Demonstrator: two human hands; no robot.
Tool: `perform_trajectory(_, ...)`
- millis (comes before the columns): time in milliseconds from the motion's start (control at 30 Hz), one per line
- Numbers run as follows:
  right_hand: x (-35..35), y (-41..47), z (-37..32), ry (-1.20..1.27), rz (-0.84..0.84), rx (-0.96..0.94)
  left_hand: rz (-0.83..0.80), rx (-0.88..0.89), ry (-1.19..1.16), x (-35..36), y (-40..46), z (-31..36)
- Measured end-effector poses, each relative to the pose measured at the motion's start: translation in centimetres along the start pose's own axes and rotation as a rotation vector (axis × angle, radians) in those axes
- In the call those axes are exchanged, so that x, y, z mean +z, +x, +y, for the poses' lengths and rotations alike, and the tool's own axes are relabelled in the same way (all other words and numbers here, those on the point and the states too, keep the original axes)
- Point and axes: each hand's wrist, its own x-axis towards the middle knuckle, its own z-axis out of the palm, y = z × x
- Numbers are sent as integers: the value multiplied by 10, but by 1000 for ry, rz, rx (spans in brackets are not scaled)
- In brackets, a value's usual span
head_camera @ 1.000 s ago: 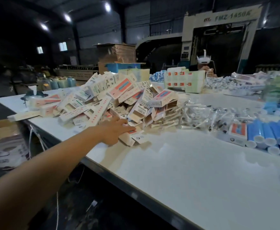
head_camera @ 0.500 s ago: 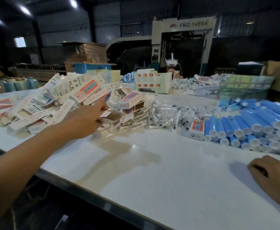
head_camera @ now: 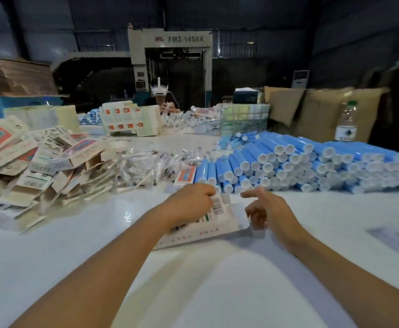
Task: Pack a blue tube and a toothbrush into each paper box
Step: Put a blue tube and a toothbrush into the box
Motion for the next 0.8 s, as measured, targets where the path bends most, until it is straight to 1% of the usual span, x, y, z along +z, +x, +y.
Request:
perform_trajectory(33, -1, 0, -2, 6, -21, 25, -28, -3, 31, 9, 6, 3)
perform_trajectory(67, -1, 0, -3, -41, -38, 29, -45, -8, 58, 17, 11, 4)
perform_trajectory(200, 1, 2, -3, -333, -97, 14, -33, -17, 82, 29, 20, 2)
perform_trajectory(267, 2, 4, -2, -370, -103, 12, -16, -11, 150, 30, 19, 0)
perform_trajectory(333, 1, 7, -1, -361, -96, 32, 24, 34, 264, 32, 15, 1)
perform_trajectory(467, -2, 11, 3, -329, -26, 61, 121, 139, 420, 31, 2, 3)
perform_trajectory(600, -5, 14, 6, -329, 104, 43, 83, 130, 568, 29, -3, 0)
perform_trajectory(667, -7, 13, 6, -354, 145, 32, 90, 138, 580, 30, -2, -2)
perform_trajectory(800, -9, 11, 6, -394, 176, 44, 98, 157, 521, 38, -1, -5)
